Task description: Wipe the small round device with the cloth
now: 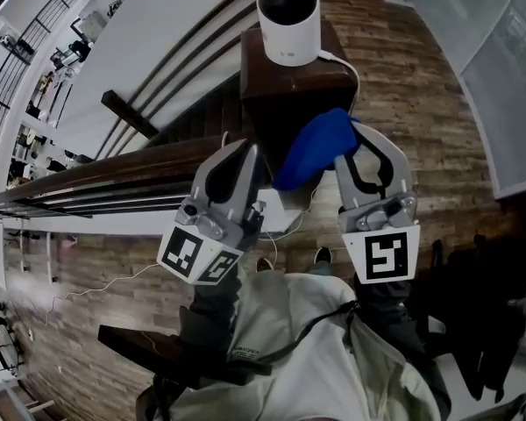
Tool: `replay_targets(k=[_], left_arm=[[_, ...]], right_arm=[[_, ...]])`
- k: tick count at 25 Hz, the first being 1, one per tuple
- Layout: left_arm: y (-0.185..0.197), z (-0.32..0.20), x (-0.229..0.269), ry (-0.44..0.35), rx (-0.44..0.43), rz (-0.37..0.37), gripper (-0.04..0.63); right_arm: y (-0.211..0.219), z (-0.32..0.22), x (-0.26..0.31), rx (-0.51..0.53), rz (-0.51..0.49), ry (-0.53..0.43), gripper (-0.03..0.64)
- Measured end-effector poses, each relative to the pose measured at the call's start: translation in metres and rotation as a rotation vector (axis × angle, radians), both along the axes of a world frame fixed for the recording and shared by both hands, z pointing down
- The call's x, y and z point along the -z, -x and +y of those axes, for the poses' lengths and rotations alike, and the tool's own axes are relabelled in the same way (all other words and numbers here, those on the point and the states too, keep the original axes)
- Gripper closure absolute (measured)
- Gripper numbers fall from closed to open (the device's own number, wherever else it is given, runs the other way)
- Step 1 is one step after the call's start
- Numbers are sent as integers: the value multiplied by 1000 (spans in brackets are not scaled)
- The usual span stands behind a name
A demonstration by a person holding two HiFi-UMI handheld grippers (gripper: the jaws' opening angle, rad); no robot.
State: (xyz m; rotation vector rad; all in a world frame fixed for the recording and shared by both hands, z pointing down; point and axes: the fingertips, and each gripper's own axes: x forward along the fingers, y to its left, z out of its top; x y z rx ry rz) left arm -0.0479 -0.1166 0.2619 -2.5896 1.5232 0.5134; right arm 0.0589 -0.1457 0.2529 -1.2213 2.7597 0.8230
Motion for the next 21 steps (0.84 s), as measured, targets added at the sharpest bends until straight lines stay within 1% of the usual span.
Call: replay_targets(k=[4,13,21], left_arm=[[2,-1,4,-2,-7,-14,600],[11,1,8,7,0,-24,600],[14,-11,1,-3,5,-27,600]], right_arm=[[6,2,0,-7,20,5,557],[13,6,9,-10,8,-10,557],[20,-2,0,8,5,-18,557]])
